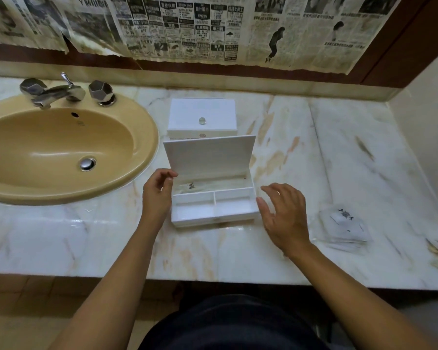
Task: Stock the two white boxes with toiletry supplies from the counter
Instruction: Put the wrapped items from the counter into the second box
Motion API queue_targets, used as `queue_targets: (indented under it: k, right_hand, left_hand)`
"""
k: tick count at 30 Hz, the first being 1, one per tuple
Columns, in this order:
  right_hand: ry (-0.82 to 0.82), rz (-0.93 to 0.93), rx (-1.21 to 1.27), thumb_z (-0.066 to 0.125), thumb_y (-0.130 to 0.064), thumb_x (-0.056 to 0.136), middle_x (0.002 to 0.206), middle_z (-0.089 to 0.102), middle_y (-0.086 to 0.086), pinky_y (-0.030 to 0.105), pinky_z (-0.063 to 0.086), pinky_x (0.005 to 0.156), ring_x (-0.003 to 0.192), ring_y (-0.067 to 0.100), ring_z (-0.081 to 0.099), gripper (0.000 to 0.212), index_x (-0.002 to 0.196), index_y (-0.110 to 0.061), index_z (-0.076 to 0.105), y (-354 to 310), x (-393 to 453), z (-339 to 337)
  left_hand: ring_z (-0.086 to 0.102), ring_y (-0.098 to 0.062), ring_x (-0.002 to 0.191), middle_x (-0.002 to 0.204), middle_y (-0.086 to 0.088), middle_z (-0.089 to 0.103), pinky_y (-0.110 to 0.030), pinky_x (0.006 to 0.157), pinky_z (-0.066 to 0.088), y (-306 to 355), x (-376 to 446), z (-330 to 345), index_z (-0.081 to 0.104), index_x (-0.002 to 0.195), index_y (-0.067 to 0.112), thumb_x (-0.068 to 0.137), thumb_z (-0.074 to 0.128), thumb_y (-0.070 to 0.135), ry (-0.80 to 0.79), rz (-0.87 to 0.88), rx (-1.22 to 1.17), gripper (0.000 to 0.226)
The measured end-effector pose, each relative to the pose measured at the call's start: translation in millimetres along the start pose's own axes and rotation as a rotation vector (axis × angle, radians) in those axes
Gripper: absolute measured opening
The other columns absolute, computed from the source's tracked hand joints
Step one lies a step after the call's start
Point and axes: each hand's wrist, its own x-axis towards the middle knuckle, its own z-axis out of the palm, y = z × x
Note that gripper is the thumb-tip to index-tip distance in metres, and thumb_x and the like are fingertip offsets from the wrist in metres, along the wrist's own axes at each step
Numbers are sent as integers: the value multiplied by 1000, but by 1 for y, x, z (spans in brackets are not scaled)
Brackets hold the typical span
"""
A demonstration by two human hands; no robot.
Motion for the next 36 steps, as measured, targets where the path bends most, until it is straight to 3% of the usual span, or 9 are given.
queue_targets:
  k: [7, 9, 13, 18, 22, 27, 36]
  right_hand:
    - [-263, 264, -188, 30, -54, 92, 135, 54, 6, 50, 29, 108, 130, 28, 43, 56, 127, -22, 60, 35, -48, 8]
    - [-304, 277, -201, 28, -55, 92, 134, 55, 6, 49, 31, 105, 128, 28, 43, 59, 127, -21, 59, 38, -52, 11]
    - [-252, 257, -217, 34, -48, 91, 117, 60, 7, 45, 40, 87, 110, 30, 53, 50, 114, -16, 65, 32, -45, 16]
    - [-233, 233, -189, 34, -46, 92, 110, 60, 4, 43, 41, 83, 103, 28, 53, 44, 111, -19, 64, 15, -39, 25]
    - [-240, 256, -143, 28, -46, 92, 113, 59, 4, 44, 38, 87, 106, 27, 50, 49, 113, -19, 64, 9, -34, 30]
    - [-259, 303, -106, 19, -55, 89, 129, 54, 3, 42, 27, 101, 123, 25, 42, 64, 126, -23, 59, 11, -29, 22]
    - [22, 500, -173, 30, -50, 87, 125, 58, 11, 52, 28, 101, 122, 33, 43, 59, 122, -17, 63, 45, 4, -10]
  left_hand:
    - [59, 1, 90, 94, 9, 63, -10, 84, 44, 4, -1, 1, 61, 92, 15, 95, 45, -4, 3, -16, -8, 25]
    - [58, 4, 88, 94, 10, 63, -8, 83, 43, 4, -1, 1, 61, 92, 15, 95, 44, -4, 3, -20, -7, 26]
    - [58, 7, 87, 94, 9, 63, -6, 82, 42, 6, -2, 1, 62, 92, 12, 95, 44, -5, 15, -29, -7, 25]
    - [58, 6, 86, 94, 7, 63, -6, 81, 43, 6, -2, 1, 62, 93, 10, 94, 44, -5, 15, -32, -8, 24]
    - [57, 9, 84, 93, 7, 63, -4, 80, 41, 7, -2, 1, 62, 94, 9, 95, 44, -5, 17, -29, 3, 23]
    - [58, 8, 86, 94, 7, 63, -5, 81, 42, 6, -2, 1, 63, 94, 10, 95, 45, -5, 14, -27, 7, 23]
    - [57, 10, 83, 93, 8, 62, -4, 80, 41, 8, -2, 1, 62, 95, 6, 95, 44, -6, 8, -18, 4, 21]
